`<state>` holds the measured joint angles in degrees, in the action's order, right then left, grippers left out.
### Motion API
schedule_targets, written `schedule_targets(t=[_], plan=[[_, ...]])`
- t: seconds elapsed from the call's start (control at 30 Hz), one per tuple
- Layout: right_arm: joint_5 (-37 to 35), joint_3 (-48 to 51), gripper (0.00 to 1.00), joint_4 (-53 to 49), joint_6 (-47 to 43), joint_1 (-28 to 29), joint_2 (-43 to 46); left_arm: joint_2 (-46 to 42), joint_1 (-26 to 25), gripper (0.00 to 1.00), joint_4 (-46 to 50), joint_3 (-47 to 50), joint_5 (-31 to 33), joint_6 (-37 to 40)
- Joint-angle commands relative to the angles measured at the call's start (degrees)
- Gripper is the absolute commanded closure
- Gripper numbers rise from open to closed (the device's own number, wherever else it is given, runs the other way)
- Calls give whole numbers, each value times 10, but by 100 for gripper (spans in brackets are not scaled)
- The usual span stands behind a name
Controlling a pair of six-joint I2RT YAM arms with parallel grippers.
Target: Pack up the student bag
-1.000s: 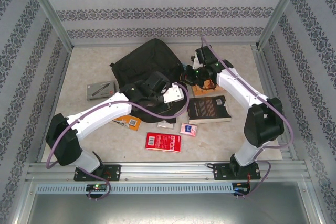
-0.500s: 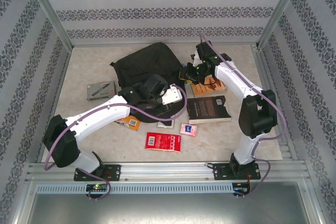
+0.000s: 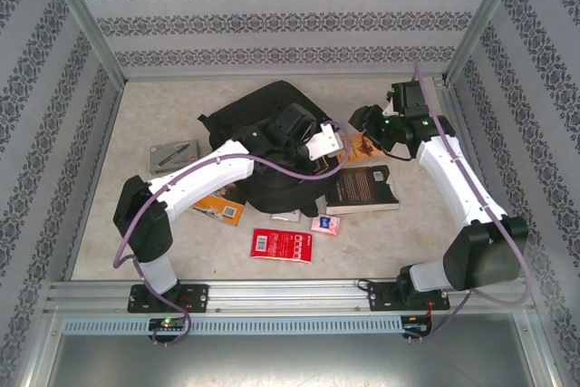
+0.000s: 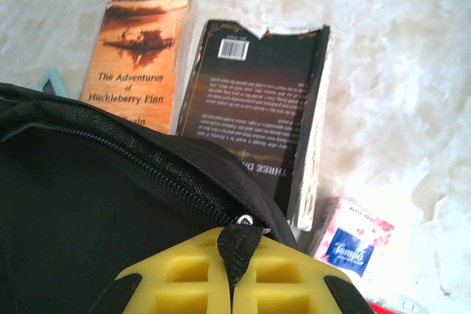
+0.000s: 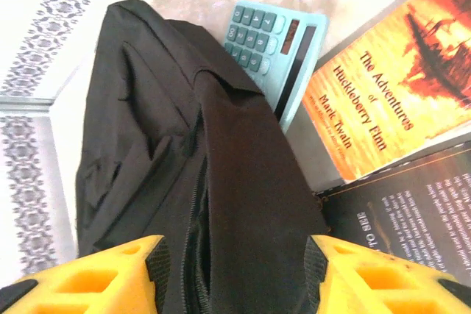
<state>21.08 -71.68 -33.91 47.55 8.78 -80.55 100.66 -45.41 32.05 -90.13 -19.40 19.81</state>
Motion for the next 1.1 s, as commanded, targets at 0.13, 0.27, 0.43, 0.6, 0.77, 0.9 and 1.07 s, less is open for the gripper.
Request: schedule_targets(t=[0.13,0.27,0.43,0.6,0.77,0.9,1.07], plan=[[106,53,47,67,48,46,-15,-18,-8,100,-33,18,-47,-5],[99,59,50,74,52,78,-23,-37,-8,100,-40,42,-39,2],[68,82,61,70,36,101,-16,-51,-8,100,-36,62,-27,12],[32,91,61,42,-9,114,-14,-61,-8,100,-29,75,-17,28],[28,97,64,36,-28,123,-8,-60,-8,100,-17,74,-12,44],[26,96,87,37,-42,124,-17,-65,-8,100,-5,76,-14,53],[18,54,100,16,-91,112,-47,-93,-9,100,22,110,-25,104]])
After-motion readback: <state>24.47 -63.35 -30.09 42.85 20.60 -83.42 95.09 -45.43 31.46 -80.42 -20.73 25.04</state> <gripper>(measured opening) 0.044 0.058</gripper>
